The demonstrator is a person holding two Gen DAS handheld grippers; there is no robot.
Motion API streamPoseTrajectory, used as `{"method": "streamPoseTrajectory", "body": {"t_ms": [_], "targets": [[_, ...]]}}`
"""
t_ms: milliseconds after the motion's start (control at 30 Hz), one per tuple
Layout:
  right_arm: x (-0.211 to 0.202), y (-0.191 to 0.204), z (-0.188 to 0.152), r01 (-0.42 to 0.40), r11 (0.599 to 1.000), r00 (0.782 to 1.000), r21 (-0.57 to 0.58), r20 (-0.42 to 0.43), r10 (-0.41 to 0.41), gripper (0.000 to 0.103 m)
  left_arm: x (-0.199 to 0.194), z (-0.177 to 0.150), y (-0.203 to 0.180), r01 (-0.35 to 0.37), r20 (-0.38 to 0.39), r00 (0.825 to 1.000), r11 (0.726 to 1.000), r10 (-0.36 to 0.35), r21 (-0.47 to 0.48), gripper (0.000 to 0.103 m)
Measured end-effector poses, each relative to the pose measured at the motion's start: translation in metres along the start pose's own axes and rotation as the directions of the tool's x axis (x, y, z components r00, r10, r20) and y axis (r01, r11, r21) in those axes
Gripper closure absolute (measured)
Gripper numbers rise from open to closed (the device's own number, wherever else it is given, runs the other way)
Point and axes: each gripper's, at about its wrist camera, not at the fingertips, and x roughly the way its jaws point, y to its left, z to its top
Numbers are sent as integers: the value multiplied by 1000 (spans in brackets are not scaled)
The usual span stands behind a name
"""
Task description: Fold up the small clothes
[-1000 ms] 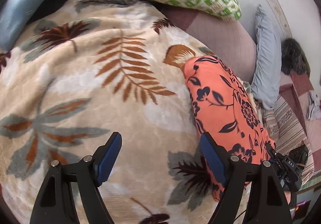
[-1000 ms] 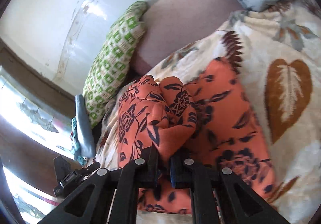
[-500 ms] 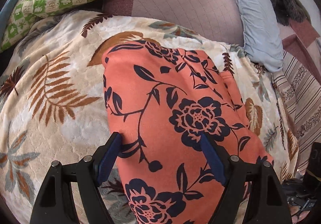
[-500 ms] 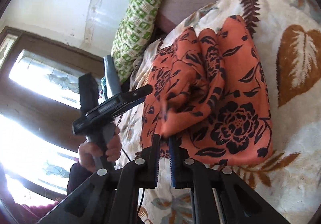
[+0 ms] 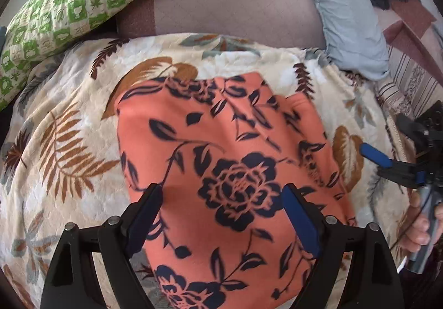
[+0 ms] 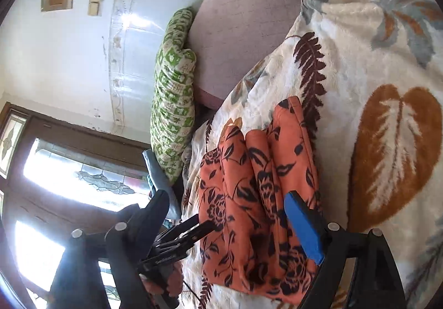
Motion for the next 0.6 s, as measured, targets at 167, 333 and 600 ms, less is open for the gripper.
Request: {"method": "streamPoseTrajectory", "body": {"t_ms": [167, 333, 600], "targets": [[48, -14, 17, -44, 999, 997, 16, -70, 45, 37, 11, 23, -35, -16, 9, 1000, 996, 15, 84, 15], [90, -50, 22, -22, 991, 989, 135, -139, 41, 36, 49, 7, -37, 145, -67, 988, 989, -142, 35, 15], [115, -19, 31, -61, 998, 969, 33, -239, 67, 32, 45, -49, -58, 197, 31, 977, 954, -209, 228, 15]]}}
